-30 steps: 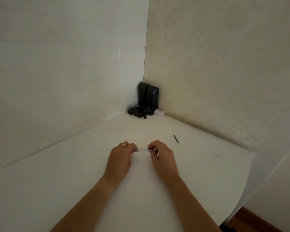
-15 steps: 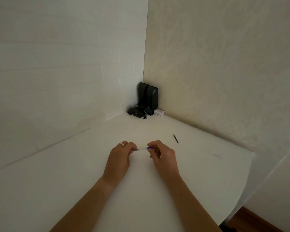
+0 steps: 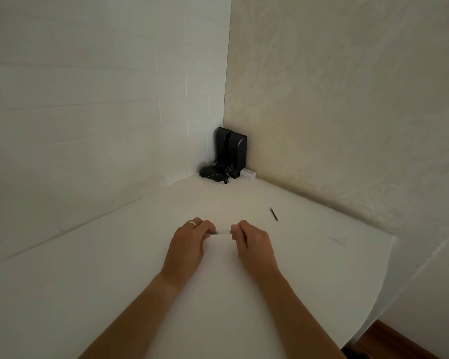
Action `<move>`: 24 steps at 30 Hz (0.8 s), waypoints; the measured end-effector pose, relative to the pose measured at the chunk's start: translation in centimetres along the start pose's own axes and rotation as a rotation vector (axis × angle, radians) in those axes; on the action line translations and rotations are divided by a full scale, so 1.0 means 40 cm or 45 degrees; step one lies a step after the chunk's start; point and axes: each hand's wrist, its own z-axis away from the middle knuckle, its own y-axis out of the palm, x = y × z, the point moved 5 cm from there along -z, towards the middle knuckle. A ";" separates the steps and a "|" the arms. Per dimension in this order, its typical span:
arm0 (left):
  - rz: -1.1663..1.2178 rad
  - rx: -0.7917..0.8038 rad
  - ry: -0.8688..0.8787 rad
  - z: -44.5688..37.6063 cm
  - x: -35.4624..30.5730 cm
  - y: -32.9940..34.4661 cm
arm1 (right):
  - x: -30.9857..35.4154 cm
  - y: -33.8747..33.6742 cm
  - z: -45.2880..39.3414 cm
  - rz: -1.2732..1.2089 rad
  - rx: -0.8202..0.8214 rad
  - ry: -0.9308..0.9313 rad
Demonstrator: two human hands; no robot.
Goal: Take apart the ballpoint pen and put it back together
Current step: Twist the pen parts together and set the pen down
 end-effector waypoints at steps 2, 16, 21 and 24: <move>0.015 0.014 0.014 0.001 -0.003 -0.001 | -0.002 0.002 -0.001 0.070 -0.016 0.018; -0.058 -0.026 -0.086 0.000 0.009 0.001 | 0.022 0.001 0.004 0.120 -0.002 -0.107; -0.083 -0.023 -0.048 -0.004 0.022 0.007 | 0.024 -0.001 0.004 0.085 -0.027 -0.167; -0.125 -0.051 -0.036 -0.009 0.023 0.006 | 0.026 -0.005 0.002 0.018 -0.040 -0.199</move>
